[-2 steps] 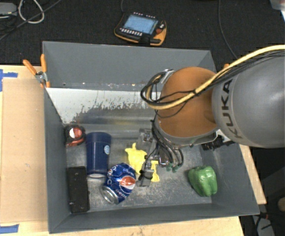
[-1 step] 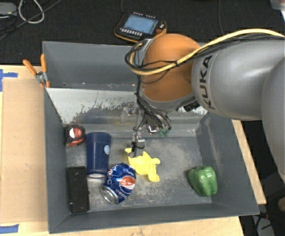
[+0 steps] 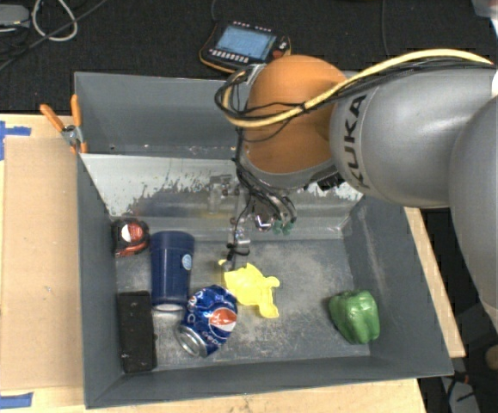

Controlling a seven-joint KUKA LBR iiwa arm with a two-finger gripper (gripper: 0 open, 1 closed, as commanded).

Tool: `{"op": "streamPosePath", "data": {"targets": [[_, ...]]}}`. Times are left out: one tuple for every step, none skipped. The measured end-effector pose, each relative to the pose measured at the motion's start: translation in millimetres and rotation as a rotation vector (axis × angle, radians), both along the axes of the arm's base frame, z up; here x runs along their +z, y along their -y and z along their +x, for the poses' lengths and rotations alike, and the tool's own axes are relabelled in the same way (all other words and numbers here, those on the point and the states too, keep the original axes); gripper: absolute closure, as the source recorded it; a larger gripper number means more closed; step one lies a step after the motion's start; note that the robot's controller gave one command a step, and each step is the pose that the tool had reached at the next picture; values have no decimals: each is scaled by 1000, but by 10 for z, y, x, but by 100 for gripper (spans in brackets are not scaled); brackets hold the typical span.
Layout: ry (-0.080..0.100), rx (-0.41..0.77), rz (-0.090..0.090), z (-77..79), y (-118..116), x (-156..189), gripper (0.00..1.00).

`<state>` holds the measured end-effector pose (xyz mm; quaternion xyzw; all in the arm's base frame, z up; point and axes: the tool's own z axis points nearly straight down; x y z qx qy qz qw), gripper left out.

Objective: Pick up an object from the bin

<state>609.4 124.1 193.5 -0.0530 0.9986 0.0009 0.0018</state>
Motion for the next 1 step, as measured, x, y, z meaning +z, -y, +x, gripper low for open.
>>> {"op": "streamPosePath", "data": {"targets": [[-2,132,0,-271,-188,-403,0]]}}
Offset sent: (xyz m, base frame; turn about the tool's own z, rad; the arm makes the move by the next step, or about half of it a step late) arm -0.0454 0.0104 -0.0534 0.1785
